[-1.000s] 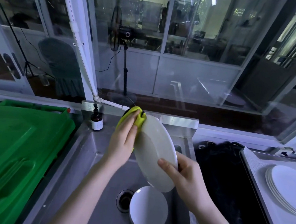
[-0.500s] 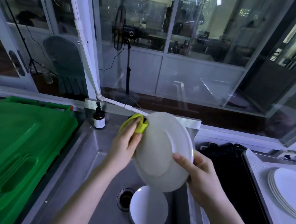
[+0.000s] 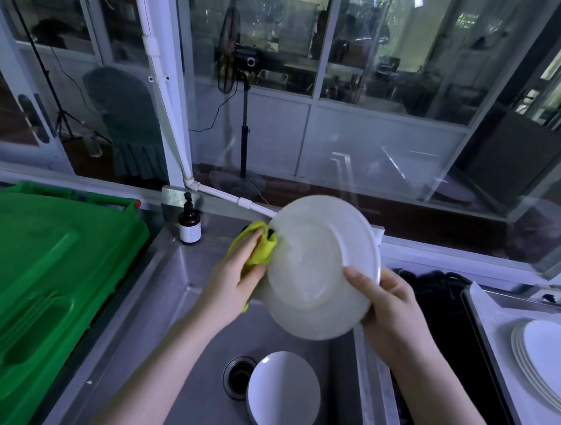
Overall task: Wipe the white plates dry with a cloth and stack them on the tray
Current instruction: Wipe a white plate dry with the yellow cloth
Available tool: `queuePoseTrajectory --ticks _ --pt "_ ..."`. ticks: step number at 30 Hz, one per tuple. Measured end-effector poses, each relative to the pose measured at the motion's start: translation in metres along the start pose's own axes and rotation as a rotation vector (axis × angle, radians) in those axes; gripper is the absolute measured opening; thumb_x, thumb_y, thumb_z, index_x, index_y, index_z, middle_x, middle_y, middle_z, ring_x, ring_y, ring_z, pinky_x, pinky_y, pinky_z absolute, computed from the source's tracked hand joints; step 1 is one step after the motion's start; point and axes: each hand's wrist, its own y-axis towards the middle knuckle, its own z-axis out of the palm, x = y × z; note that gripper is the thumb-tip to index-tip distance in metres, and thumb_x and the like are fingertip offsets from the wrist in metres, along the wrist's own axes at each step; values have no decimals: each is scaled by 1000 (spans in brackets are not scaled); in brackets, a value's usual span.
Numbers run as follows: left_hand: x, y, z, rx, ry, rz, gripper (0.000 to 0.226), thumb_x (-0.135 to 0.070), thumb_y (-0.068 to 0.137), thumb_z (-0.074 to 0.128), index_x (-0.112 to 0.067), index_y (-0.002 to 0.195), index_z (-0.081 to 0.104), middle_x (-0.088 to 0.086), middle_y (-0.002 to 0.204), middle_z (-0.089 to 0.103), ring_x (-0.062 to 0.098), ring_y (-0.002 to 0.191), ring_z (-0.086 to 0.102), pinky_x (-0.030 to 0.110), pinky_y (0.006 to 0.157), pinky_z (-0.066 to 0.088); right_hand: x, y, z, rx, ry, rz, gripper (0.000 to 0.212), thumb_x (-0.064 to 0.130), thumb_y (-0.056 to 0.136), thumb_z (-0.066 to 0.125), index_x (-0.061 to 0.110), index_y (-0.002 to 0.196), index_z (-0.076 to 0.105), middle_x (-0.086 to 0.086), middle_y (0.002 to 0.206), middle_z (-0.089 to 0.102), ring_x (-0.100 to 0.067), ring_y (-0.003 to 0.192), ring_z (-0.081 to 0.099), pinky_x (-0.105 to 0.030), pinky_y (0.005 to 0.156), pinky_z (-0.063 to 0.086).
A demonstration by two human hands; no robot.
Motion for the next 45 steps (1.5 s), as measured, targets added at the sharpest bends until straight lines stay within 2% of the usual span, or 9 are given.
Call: queuePoseTrajectory --ticks 4,9,13,16,20,25,34,39,45 --pt "1 -44 26 -22 -72 -11 59 -11 97 56 -42 141 32 -9 150 43 10 133 48 6 97 37 10 14 1 -100 199 -7 19 18 76 69 11 91 78 -12 97 77 -20 85 74 -28 66 59" --pt "-10 -53 60 -73 -18 230 56 -5 93 55 -14 146 39 -11 153 34 15 143 34 39 114 35 7 24 10 -190 291 -10 17 19 76 70 11 89 78 -10 99 77 -19 88 74 -29 74 61" --pt "2 -40 51 -225 -68 105 53 2 94 54 -8 145 40 -16 153 28 23 142 36 53 109 40 6 15 9 -176 323 15 20 19 77 70 12 93 80 -11 105 77 -19 93 74 -27 72 60" --pt "3 -41 49 -193 102 270 53 -4 94 52 -8 146 42 -21 154 28 20 142 34 50 110 39 3 16 13 -220 383 20 25 16 83 68 8 106 73 -11 106 76 -20 93 74 -29 74 61" --pt "-7 -53 59 -179 408 410 65 -8 89 59 -20 149 39 -7 154 37 26 133 41 47 108 38 -7 20 29 -292 415 64 25 12 96 59 4 118 66 -16 111 74 -25 96 72 -35 82 61" --pt "-31 -50 61 -97 613 487 66 -14 87 59 -29 147 38 -11 147 42 24 131 44 43 94 42 -20 14 40 -292 426 175 23 12 96 60 1 115 68 -27 109 72 -34 91 72 -42 81 60" --pt "-19 -52 45 -105 452 397 46 -19 98 43 -17 144 47 -5 146 46 26 124 45 45 104 40 -14 12 25 -297 439 123 25 15 96 59 5 119 66 -20 110 73 -30 92 74 -37 64 61" --pt "-38 -42 49 -3 562 505 47 -22 97 44 -26 144 45 -10 144 46 23 127 46 41 95 42 -27 4 34 -270 452 176 34 13 92 62 -4 121 64 -24 112 71 -33 97 70 -40 82 58" --pt "-29 5 23 28 405 170 44 -14 97 55 -15 141 52 3 147 49 26 133 46 36 112 33 -33 -12 29 -156 326 170 27 21 78 71 7 100 79 -21 107 74 -28 93 74 -34 72 61"
